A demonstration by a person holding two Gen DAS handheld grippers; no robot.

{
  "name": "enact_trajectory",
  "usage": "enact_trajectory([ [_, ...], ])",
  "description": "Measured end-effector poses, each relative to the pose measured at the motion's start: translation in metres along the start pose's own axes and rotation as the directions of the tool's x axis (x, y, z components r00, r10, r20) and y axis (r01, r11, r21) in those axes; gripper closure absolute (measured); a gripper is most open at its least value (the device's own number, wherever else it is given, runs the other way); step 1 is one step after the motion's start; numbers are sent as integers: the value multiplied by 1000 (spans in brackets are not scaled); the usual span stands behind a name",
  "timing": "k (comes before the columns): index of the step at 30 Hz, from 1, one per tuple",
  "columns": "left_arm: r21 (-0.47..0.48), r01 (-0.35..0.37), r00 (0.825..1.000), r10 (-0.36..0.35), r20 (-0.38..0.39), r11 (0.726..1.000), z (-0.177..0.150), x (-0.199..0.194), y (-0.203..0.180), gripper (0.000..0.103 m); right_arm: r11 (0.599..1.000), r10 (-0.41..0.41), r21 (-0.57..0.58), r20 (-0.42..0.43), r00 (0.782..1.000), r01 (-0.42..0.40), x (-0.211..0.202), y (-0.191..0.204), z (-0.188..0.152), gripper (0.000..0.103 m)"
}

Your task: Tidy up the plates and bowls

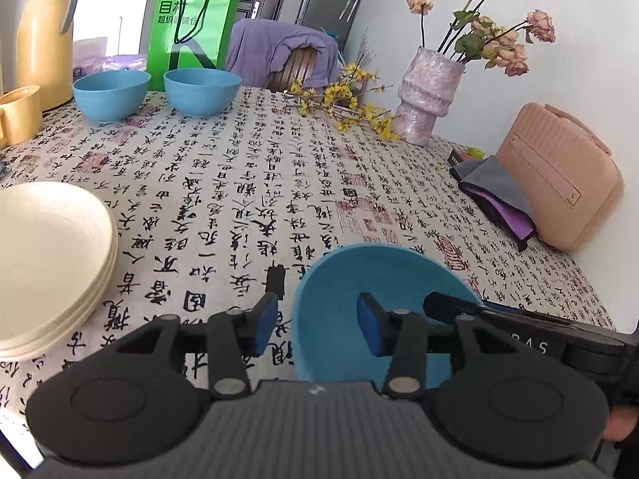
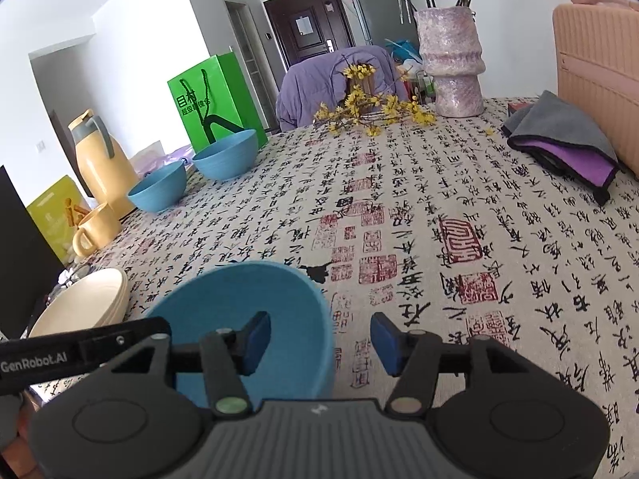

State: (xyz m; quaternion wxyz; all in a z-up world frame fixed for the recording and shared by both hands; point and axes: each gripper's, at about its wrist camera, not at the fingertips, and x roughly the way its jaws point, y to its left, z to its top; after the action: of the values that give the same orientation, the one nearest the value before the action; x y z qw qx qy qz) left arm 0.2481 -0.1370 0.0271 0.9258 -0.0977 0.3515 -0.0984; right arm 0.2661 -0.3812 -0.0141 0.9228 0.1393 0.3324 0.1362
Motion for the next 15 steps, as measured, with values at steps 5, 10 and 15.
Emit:
enact_trajectory([
  [5, -4, -4, 1000, 4, 5, 1000, 1, -2, 5, 50, 1000, -6, -8, 17, 1000, 6, -2, 4, 2, 43],
  [10, -18, -29, 998, 30, 48, 999, 5, -11, 14, 19, 1000, -5, -19, 85, 996, 6, -12, 11, 9, 23],
  [15, -20, -69, 991, 71, 116, 997, 23, -24, 36, 5, 999, 8, -41, 127, 992, -3, -16, 28, 28, 17],
])
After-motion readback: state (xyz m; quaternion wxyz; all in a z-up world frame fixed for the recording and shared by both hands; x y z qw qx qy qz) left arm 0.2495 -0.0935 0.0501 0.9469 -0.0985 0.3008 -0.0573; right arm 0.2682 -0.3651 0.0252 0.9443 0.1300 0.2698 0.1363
